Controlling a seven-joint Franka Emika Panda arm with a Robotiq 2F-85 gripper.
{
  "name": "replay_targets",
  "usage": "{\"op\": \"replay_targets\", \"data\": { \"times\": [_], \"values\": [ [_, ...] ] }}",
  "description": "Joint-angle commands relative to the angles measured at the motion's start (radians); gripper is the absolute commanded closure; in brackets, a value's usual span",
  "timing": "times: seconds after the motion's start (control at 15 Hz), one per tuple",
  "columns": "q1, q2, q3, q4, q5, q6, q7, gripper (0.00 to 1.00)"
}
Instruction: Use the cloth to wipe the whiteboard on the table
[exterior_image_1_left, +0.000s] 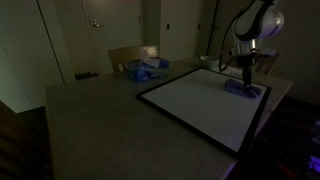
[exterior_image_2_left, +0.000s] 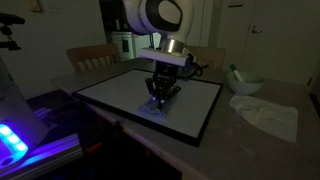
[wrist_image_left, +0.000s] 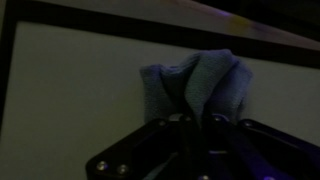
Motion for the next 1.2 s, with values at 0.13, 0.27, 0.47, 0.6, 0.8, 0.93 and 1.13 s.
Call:
{"op": "replay_targets", "data": {
  "times": [0.13,0.27,0.47,0.6,0.8,0.93,1.13],
  "values": [
    [-0.024,0.067,0.04,0.064,0.063,0.063,-0.047,0.98],
    [-0.028,0.083,0.048,0.086,0.086,0.078,-0.064,0.98],
    [-0.037,0.116,0.062,0.126,0.117,0.098,-0.092,0.98],
    [-0.042,0.131,0.072,0.152,0.137,0.097,-0.113,0.98],
    [-0.049,0.148,0.086,0.181,0.157,0.095,-0.144,0.98],
    [-0.054,0.159,0.091,0.194,0.162,0.094,-0.156,0.98],
    [-0.055,0.177,0.093,0.218,0.163,0.088,-0.165,0.98]
  ]
}}
